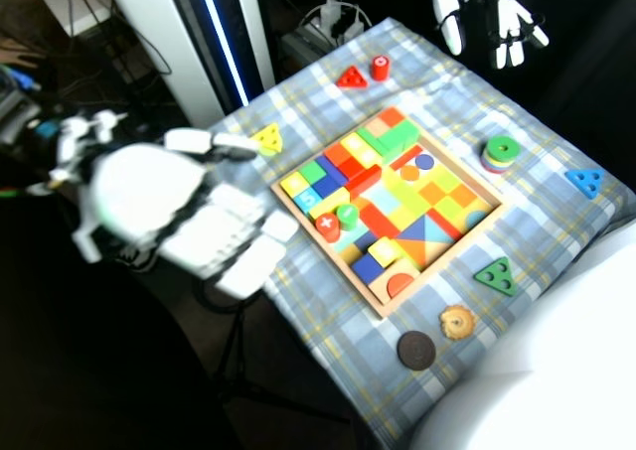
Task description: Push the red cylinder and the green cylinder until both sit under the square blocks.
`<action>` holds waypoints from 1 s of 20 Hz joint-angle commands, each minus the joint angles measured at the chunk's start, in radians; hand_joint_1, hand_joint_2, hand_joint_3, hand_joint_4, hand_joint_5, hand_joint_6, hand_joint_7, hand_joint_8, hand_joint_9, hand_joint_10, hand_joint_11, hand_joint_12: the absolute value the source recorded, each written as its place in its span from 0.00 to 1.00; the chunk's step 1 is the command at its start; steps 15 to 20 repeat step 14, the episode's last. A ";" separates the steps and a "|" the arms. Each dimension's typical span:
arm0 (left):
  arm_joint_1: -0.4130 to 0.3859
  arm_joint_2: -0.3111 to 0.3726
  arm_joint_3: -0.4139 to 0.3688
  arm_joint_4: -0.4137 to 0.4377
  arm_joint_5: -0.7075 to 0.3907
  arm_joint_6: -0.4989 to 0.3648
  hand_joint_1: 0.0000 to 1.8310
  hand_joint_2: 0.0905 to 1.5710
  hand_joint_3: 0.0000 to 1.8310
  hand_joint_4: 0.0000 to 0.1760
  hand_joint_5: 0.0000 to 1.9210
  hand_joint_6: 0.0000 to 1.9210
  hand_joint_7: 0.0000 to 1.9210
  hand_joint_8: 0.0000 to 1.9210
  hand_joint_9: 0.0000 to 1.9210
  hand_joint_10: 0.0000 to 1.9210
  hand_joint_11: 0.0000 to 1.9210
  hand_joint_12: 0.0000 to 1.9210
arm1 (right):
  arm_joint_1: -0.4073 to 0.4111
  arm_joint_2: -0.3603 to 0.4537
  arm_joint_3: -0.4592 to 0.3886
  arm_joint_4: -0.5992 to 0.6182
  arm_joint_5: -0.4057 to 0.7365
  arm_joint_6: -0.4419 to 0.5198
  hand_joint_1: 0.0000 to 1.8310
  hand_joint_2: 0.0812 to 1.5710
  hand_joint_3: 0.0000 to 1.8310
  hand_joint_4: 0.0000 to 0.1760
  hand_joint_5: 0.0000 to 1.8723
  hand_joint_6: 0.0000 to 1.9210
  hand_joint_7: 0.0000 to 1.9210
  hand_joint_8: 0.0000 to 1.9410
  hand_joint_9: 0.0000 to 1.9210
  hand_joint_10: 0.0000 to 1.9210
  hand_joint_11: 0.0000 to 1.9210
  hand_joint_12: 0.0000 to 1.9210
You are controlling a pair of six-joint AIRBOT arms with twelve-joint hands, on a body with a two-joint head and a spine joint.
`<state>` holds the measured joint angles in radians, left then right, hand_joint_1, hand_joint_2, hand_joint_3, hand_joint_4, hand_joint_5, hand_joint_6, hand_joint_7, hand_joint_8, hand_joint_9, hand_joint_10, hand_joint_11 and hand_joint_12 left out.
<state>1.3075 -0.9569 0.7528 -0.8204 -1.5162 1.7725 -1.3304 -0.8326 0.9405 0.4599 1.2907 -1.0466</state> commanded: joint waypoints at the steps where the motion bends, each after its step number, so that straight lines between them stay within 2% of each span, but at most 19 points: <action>1: 0.006 0.000 -0.002 0.036 -0.154 -0.006 0.49 0.77 0.00 0.00 0.33 0.00 0.26 0.00 0.22 0.00 0.00 0.00 | -0.005 -0.008 -0.011 -0.007 0.194 0.005 0.00 0.69 0.01 0.34 0.20 0.00 0.18 0.00 0.13 0.00 0.08 0.02; 2: 0.012 -0.001 -0.007 0.036 -0.167 -0.006 0.50 0.77 0.00 0.00 0.33 0.00 0.25 0.00 0.21 0.00 0.00 0.00 | -0.024 -0.016 -0.018 0.017 0.229 0.006 0.00 0.68 0.00 0.38 0.20 0.00 0.18 0.00 0.13 0.00 0.06 0.02; 3: 0.019 -0.005 -0.011 0.027 -0.183 -0.006 0.50 0.77 0.00 0.00 0.32 0.00 0.25 0.00 0.21 0.00 0.00 0.00 | -0.050 -0.032 -0.024 0.053 0.275 0.006 0.00 0.70 0.00 0.20 0.20 0.00 0.17 0.00 0.13 0.00 0.05 0.01; 4: 0.025 -0.010 -0.012 0.018 -0.195 -0.006 0.47 0.77 0.00 0.00 0.32 0.00 0.25 0.00 0.21 0.00 0.00 0.00 | -0.069 -0.046 -0.025 0.088 0.303 0.006 0.00 0.71 0.01 0.13 0.20 0.00 0.17 0.00 0.12 0.00 0.06 0.01; 5: 0.026 -0.015 -0.012 0.012 -0.203 -0.006 0.46 0.78 0.00 0.00 0.32 0.00 0.25 0.00 0.21 0.00 0.00 0.00 | -0.078 -0.062 -0.024 0.116 0.322 0.006 0.00 0.71 0.01 0.18 0.19 0.00 0.16 0.00 0.11 0.00 0.06 0.01; 6: 0.026 -0.019 -0.011 0.006 -0.211 -0.007 0.42 0.79 0.00 0.00 0.32 0.00 0.24 0.00 0.20 0.00 0.00 0.00 | -0.083 -0.073 -0.023 0.133 0.342 0.016 0.00 0.72 0.01 0.17 0.18 0.00 0.15 0.00 0.10 0.00 0.06 0.01; 7: 0.026 -0.023 -0.010 -0.003 -0.217 -0.007 0.43 0.79 0.00 0.00 0.32 0.00 0.24 0.00 0.20 0.00 0.00 0.00 | -0.099 -0.087 -0.019 0.155 0.370 0.039 0.00 0.73 0.01 0.15 0.19 0.00 0.16 0.00 0.11 0.00 0.07 0.02; 9: 0.026 -0.032 0.002 -0.018 -0.218 -0.029 0.45 0.78 0.00 0.00 0.31 0.00 0.23 0.00 0.19 0.00 0.00 0.00 | -0.137 -0.125 -0.017 0.212 0.471 0.096 0.00 0.74 0.01 0.28 0.19 0.00 0.17 0.00 0.11 0.00 0.06 0.01; 11: 0.026 -0.034 0.003 -0.018 -0.218 -0.039 0.43 0.79 0.00 0.02 0.31 0.00 0.24 0.00 0.20 0.00 0.00 0.00 | -0.136 -0.141 -0.018 0.229 0.471 0.097 0.05 0.76 0.01 0.28 0.20 0.00 0.16 0.00 0.10 0.00 0.07 0.02; 12: 0.026 -0.038 0.004 -0.022 -0.218 -0.039 0.43 0.79 0.00 0.03 0.31 0.00 0.24 0.00 0.20 0.00 0.00 0.00 | -0.130 -0.157 -0.020 0.239 0.471 0.098 0.06 0.77 0.01 0.24 0.20 0.00 0.16 0.00 0.12 0.01 0.09 0.03; 13: 0.026 -0.045 0.005 -0.024 -0.218 -0.039 0.42 0.79 0.00 0.05 0.31 0.00 0.24 0.00 0.20 0.00 0.00 0.00 | -0.129 -0.169 -0.022 0.250 0.471 0.098 0.07 0.80 0.01 0.12 0.20 0.00 0.18 0.00 0.15 0.01 0.13 0.04; 14: 0.026 -0.050 0.006 -0.024 -0.218 -0.039 0.41 0.79 0.00 0.01 0.31 0.00 0.24 0.00 0.20 0.01 0.00 0.00 | -0.123 -0.176 -0.025 0.255 0.472 0.101 0.10 0.83 0.01 0.00 0.21 0.00 0.19 0.00 0.18 0.01 0.16 0.05; 20: 0.026 -0.050 0.006 -0.024 -0.218 -0.039 0.41 0.79 0.00 0.01 0.31 0.00 0.24 0.00 0.20 0.01 0.00 0.00 | -0.123 -0.176 -0.025 0.255 0.472 0.101 0.10 0.83 0.01 0.00 0.21 0.00 0.19 0.00 0.18 0.01 0.16 0.05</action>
